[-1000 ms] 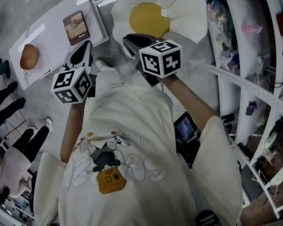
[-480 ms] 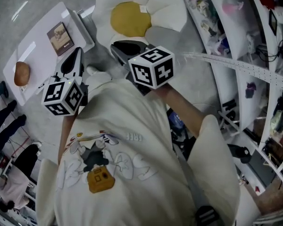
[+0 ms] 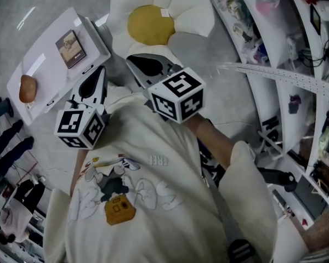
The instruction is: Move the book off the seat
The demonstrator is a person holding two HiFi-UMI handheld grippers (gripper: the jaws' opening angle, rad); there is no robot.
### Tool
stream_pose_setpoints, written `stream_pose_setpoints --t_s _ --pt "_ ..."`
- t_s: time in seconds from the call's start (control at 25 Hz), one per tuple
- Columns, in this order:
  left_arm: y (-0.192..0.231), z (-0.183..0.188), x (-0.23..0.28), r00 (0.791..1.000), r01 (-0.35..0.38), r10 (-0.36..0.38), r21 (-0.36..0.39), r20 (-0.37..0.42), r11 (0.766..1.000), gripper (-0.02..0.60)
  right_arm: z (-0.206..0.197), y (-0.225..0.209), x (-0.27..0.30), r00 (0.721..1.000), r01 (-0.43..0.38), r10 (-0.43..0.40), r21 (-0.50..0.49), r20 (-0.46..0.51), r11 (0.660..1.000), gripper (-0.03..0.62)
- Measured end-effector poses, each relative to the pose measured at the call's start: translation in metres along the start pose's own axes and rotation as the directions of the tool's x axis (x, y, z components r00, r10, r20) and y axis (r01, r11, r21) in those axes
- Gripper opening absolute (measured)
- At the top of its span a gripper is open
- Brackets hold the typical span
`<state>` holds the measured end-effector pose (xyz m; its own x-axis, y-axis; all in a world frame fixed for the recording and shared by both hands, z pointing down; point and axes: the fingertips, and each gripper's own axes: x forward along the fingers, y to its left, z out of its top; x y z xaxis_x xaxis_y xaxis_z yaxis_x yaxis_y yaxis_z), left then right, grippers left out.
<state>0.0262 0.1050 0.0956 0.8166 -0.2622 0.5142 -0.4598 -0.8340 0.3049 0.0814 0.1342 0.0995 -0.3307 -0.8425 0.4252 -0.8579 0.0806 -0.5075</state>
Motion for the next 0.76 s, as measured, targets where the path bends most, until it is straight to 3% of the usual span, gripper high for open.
stream_pose_setpoints --t_s 0.24,0.76 --pt "-0.011 -0.007 0.001 1.000 -0.008 0.008 0.003 0.004 1.000 0.011 -0.020 -0.003 -0.005 0.999 -0.024 0.026 0.049 -0.033 0.999 0.012" --pt "-0.028 -0.008 0.000 0.999 -0.033 0.033 0.004 0.006 0.999 0.011 -0.022 0.001 -0.023 0.998 -0.045 0.046 0.016 -0.033 0.999 0.011"
